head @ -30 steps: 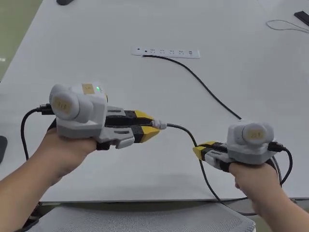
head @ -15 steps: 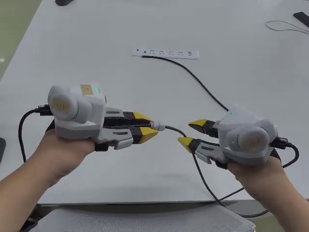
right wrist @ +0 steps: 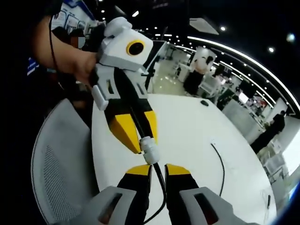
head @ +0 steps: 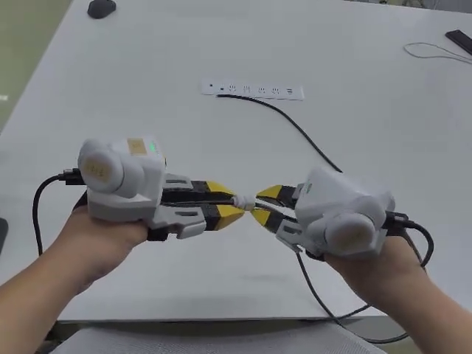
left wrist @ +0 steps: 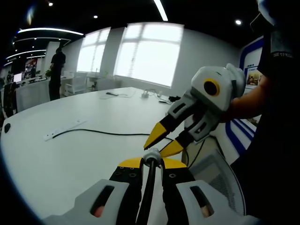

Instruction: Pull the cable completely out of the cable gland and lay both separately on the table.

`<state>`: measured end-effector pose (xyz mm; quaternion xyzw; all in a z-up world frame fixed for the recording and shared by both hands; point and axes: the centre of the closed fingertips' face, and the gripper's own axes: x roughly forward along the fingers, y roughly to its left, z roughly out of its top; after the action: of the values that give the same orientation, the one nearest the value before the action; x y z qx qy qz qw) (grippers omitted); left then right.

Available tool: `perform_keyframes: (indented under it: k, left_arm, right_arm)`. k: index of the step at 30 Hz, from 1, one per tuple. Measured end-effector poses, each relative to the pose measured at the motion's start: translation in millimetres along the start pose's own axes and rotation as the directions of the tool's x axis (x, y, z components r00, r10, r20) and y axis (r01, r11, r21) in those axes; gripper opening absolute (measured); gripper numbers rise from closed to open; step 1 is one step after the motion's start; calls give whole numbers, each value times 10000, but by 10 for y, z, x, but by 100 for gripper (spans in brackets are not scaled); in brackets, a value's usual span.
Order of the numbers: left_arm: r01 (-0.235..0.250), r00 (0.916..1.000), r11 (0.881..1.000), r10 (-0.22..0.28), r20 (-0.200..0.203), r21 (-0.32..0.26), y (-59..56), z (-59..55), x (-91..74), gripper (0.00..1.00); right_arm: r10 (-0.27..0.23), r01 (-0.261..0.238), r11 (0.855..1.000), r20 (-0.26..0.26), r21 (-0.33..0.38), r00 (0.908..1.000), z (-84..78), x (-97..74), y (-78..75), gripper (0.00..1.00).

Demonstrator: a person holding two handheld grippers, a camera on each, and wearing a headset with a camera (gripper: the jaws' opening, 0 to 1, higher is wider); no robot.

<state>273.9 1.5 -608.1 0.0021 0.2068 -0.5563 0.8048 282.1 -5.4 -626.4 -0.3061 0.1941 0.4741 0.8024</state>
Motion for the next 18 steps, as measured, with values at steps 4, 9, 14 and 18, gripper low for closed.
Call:
perform_keyframes:
  k: [4,9,14,18]
  left_arm:
    - [13,10000,10000,-13,-45,-16,-5,-4,1,15]
    - [50,10000,10000,-49,-71,4,-21,-7,10,15]
    - [34,10000,10000,-34,-50,35,-30,4,36,15]
    - [42,10000,10000,-42,27,7,-36,22,39,15]
  right_arm:
    - [54,-54,9998,29,-184,10000,-10,7,20,2]
    - [-8,9,9997,54,-260,10000,-25,-2,28,0]
    - [-46,46,9999,-20,133,10000,-62,-16,29,0]
    - [-157,157,9989,-13,442,9999,-97,-38,-5,0]
